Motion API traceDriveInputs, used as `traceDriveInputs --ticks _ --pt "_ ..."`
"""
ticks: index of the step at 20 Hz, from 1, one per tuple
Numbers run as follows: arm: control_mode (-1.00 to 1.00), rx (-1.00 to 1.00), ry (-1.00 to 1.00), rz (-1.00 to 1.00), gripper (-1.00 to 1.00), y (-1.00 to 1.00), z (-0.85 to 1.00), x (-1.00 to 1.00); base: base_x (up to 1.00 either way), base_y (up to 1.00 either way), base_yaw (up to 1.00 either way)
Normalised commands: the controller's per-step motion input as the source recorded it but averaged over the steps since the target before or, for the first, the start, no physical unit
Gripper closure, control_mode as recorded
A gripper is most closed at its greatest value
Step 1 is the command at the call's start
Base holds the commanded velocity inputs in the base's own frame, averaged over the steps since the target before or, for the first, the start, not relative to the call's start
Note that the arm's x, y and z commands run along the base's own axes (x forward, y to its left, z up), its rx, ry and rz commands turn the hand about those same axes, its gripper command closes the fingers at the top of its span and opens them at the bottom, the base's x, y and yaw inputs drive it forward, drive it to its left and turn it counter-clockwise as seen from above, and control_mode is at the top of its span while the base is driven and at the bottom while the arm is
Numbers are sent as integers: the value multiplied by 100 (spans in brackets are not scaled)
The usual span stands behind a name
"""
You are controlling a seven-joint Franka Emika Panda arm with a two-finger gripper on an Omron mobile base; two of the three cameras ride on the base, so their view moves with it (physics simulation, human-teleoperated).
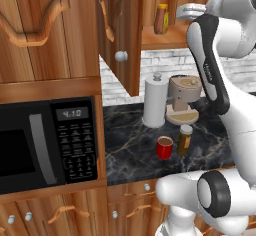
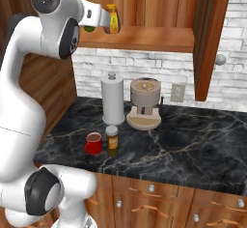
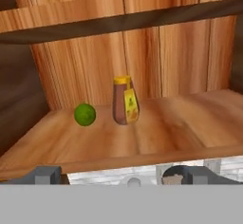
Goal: Pick the cinnamon and honey bottle from the cabinet and place them next to the mug.
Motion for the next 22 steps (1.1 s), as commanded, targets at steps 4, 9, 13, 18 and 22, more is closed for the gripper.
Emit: traceDriveInputs --ticks 4,9,13,18,22 --pt "-100 0 6 18 -100 -2 0 0 0 0 0" --pt "-100 -1 5 7 -100 0 0 13 0 0 0" --pt "-100 -7 7 0 -100 0 -8 26 0 0 0" --pt "-100 -9 8 0 -100 8 -10 28 0 0 0" --pt "-100 -7 3 0 -100 17 -1 41 0 0 0"
